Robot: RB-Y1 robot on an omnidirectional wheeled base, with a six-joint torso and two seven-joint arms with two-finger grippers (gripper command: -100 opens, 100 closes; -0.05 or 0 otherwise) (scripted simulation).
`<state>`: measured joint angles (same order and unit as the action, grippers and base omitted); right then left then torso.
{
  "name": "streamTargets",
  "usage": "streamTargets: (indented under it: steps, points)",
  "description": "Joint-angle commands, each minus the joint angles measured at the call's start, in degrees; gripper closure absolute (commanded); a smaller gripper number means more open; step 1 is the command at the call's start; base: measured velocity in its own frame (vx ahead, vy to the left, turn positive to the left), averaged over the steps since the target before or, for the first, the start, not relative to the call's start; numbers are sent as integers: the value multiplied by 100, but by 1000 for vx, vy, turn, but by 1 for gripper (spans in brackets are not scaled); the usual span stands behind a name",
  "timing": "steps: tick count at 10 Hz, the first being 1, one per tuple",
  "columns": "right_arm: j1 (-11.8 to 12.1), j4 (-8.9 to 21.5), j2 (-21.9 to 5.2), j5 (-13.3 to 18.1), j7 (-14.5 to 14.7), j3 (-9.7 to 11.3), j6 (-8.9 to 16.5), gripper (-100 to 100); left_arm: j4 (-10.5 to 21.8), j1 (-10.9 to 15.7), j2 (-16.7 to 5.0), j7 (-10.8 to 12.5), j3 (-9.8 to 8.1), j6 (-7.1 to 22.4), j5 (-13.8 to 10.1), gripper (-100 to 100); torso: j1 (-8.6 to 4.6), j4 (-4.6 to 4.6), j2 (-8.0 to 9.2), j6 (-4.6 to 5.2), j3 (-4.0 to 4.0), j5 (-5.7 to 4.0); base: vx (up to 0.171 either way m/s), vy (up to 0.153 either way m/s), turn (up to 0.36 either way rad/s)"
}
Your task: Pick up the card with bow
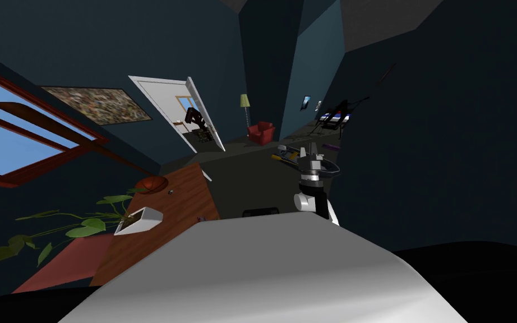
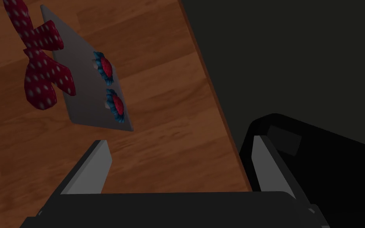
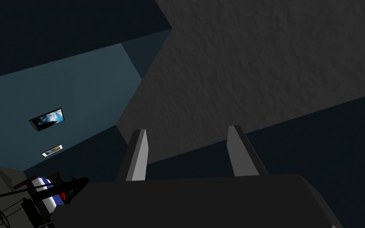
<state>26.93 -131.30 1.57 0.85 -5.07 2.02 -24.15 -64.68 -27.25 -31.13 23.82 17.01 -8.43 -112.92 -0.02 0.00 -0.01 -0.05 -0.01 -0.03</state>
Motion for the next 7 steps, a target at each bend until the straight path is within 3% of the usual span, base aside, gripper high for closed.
streamTargets:
  steps: [1,2,3,4,6,7]
  points:
    - [0,0,0,0,0,0,0,0,161,-3,-101,20,63,49,-286,-100,0,0,0,0,0,0,24,2,-84]
    - [0,0,0,0,0,0,0,0,161,-3,-101,20,63,49,-320,-100,0,0,-2,2,-1,0,23,5,-44]
    - [0,0,0,0,0,0,0,0,319,-6,-163,61,80,114,-516,-100,1,0,-2,0,-1,0,23,10,-70]
    - [0,0,0,0,0,0,0,0,319,-6,-163,61,80,114,-516,-100,4,0,-2,1,-1,1,23,9,-43]
    - [0,0,0,0,0,0,0,0,578,-11,-279,125,106,220,-828,-100,2,-1,-5,1,-2,0,33,9,-79]
    - [0,0,0,0,0,0,0,0,578,-11,-279,125,106,220,-828,-100,4,-1,-6,1,-3,1,24,13,-27]
